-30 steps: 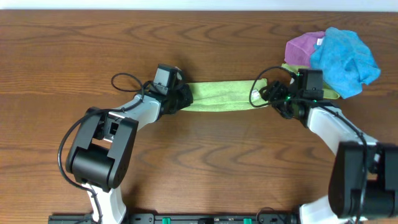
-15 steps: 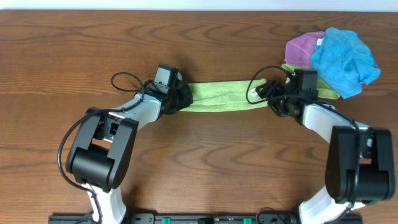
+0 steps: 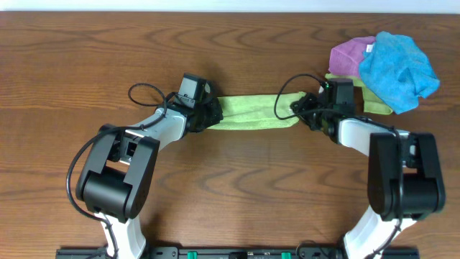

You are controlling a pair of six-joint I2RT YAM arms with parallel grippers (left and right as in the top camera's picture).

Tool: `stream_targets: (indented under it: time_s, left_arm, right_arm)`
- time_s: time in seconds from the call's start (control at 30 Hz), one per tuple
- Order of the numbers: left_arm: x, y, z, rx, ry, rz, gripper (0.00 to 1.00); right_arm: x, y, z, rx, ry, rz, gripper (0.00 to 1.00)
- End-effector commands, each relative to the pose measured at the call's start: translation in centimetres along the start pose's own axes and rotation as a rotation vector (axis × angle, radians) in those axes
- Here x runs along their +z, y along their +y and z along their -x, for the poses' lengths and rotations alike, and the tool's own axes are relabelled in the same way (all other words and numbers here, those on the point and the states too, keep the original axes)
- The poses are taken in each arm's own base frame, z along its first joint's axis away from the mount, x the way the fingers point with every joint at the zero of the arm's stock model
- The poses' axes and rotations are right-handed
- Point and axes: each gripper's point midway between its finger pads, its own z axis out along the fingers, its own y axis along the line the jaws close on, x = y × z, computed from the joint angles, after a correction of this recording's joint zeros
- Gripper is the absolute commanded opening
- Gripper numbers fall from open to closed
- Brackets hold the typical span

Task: Fold the cloth

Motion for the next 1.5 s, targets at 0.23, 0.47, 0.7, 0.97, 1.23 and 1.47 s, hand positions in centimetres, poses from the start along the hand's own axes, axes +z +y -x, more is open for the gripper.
stream_targets:
  time_s: [0.23, 0.47, 0.7, 0.97, 1.23, 1.47]
  left_arm:
    - [0.7, 2.0, -2.0, -0.004, 0.059, 0.054, 0.06]
    - [0.6, 1.5, -1.5, 0.0, 0.051, 0.043, 0.06]
    - [0.6, 1.1, -1.0, 0.005, 0.041, 0.036, 0.06]
    - [0.6, 1.1, -1.0, 0.005, 0.041, 0.036, 0.06]
    - [0.6, 1.0, -1.0, 0.005, 0.04, 0.035, 0.06]
    - [0.3, 0.8, -0.8, 0.006, 0.033, 0.03, 0.05]
  right_arm:
    - [-2.7, 5.7, 1.6, -0.157, -0.071, 0.17, 0.01]
    - [-4.8, 9.5, 0.8, -0.238, -0.086, 0.234, 0.01]
    - [-4.0, 12.8, -3.1, -0.314, -0.026, 0.285, 0.01]
    - [-3.1, 16.0, -6.6, -0.362, -0.032, 0.308, 0.01]
    - [-1.7, 17.7, -9.0, -0.386, -0.024, 0.308, 0.01]
    - [0.0, 18.4, -9.0, -0.381, 0.002, 0.298, 0.01]
